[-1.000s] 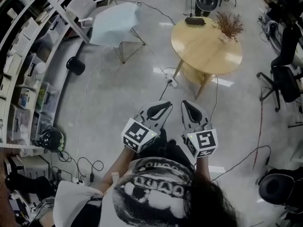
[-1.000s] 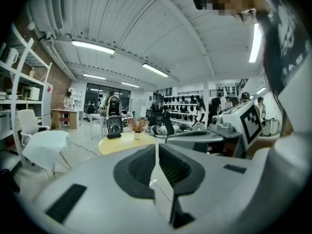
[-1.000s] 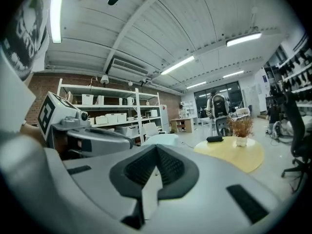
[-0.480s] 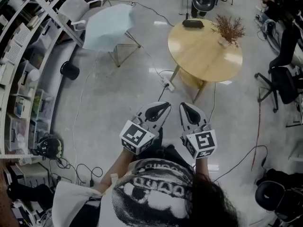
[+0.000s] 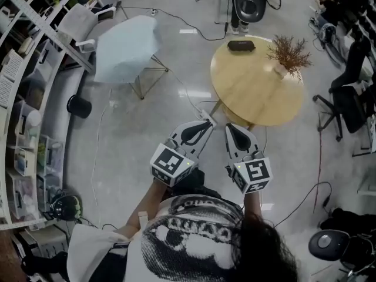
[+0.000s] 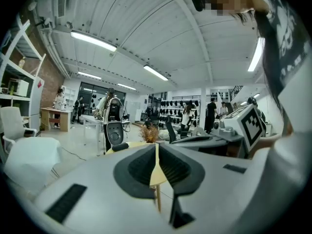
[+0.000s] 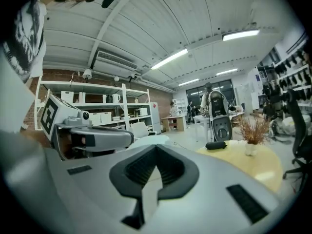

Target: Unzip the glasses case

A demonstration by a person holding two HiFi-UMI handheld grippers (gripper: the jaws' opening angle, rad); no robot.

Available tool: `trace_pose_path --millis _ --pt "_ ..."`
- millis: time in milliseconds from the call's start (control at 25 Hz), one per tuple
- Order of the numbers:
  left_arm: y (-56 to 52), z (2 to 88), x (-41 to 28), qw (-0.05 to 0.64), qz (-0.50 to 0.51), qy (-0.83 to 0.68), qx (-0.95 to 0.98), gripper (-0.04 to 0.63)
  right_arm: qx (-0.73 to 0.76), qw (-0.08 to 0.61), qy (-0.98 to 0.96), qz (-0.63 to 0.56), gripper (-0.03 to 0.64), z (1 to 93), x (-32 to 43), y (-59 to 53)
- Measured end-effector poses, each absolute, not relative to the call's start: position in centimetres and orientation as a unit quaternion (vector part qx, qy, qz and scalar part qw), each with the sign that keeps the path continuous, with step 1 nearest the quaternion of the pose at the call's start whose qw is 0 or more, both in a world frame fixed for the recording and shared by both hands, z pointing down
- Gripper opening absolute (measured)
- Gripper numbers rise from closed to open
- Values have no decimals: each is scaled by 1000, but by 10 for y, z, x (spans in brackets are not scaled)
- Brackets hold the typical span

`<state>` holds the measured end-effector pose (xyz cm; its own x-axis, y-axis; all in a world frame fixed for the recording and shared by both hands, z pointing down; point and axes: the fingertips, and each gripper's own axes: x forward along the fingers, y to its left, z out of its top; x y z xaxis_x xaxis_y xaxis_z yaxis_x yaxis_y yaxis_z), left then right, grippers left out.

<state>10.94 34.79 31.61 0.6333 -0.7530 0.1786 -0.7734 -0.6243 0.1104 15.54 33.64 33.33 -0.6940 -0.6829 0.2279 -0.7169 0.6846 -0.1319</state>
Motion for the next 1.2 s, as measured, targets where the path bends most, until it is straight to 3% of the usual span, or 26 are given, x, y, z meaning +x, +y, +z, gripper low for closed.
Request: trace_pose_path --millis 480,1200 --pt "258 319 45 98 52 -391 914 26 428 94 -893 100 -2 338 102 253" --pt "195 351 37 130 52 -388 911 26 444 126 -879 121 -2 365 110 188"
